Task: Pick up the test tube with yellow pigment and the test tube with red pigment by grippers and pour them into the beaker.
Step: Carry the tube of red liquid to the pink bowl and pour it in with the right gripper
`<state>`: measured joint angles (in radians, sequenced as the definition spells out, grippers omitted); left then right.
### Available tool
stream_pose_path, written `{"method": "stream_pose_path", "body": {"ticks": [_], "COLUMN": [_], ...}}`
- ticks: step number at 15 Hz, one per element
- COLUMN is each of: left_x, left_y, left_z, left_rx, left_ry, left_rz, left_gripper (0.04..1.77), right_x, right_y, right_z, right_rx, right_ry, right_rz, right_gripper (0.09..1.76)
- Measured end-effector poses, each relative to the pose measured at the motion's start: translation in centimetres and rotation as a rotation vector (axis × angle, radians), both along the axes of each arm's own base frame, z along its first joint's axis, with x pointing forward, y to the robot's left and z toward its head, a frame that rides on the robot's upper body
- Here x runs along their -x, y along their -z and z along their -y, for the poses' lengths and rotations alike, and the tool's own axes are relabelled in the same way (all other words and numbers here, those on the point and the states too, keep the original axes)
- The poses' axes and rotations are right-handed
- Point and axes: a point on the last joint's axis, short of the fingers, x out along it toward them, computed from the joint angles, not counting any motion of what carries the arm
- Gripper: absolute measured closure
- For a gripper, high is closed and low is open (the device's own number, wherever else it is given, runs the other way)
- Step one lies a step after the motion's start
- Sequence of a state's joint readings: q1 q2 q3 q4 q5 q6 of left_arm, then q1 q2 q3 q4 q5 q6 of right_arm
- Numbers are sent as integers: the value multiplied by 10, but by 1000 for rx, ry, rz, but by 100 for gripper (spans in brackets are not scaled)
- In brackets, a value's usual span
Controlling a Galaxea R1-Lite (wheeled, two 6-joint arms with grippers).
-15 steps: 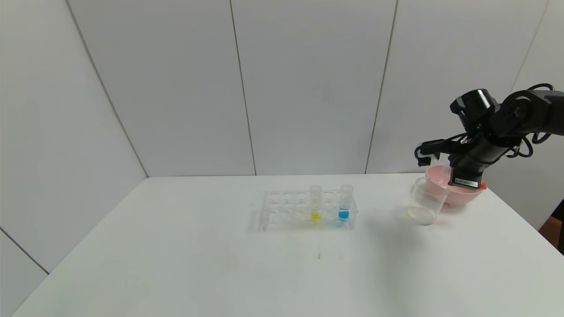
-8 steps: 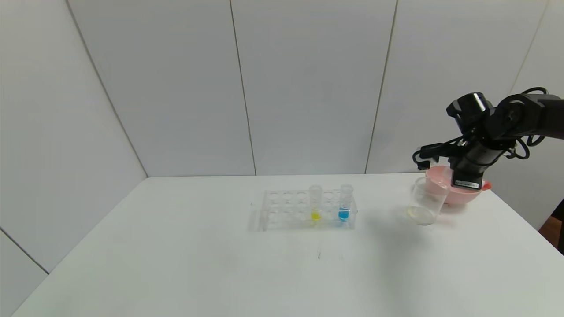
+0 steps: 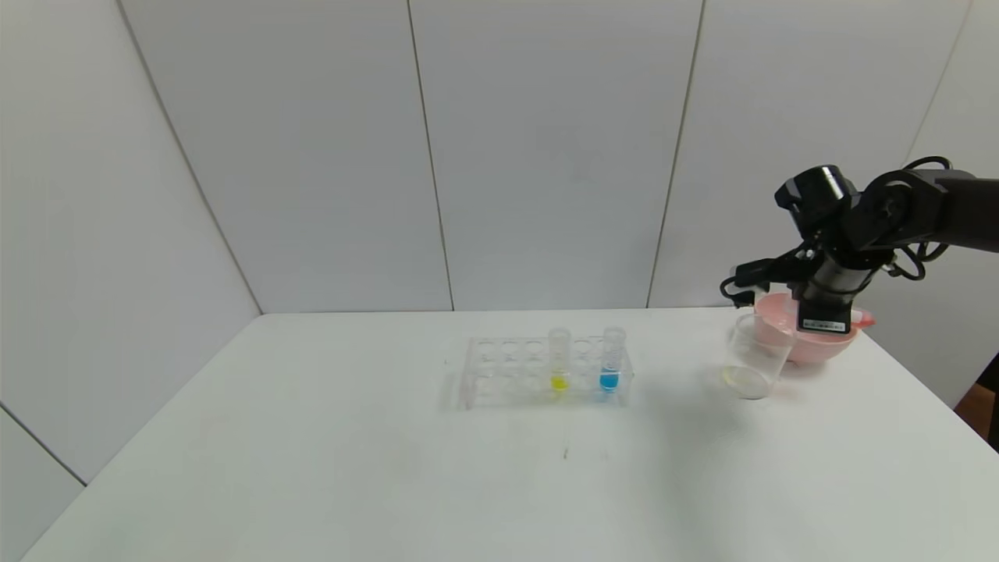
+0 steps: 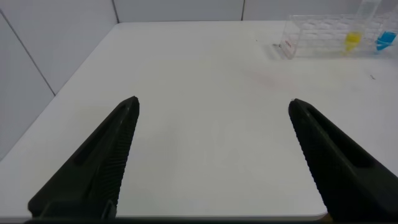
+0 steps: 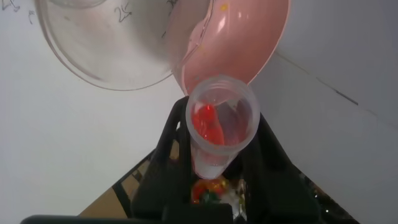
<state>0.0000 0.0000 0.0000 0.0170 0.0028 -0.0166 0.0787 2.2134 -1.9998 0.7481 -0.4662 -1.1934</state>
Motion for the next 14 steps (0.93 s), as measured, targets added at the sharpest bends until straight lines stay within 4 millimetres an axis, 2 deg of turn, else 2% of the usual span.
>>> {"method": "stream_pose_path", "body": {"ticks": [14], "left_x": [0], "left_y": [0], "left_z": [0], "left_rx": [0], "left_ry": [0], "left_rz": [0], "left_gripper": [9], "right_x": [-6], "right_y": [7], "right_z": [-11], "right_rx": [153], "right_ry": [-16], "right_rz": [-20], "right_gripper": [132]}}
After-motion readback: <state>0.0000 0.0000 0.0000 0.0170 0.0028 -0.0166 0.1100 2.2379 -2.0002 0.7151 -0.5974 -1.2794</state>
